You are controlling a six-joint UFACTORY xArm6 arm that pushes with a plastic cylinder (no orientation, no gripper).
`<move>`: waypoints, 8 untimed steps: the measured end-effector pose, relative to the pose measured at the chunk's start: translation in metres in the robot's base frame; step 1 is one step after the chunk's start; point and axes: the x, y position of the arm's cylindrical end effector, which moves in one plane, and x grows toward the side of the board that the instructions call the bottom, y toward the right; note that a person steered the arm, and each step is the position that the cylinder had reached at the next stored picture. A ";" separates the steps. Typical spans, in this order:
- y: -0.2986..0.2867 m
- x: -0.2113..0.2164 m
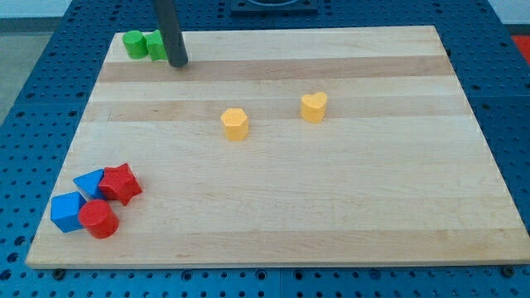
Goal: Push the blue cube into the green star
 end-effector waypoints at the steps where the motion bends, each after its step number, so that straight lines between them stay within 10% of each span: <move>1: 0.005 0.045; 5: 0.086 0.250; 8: -0.046 0.324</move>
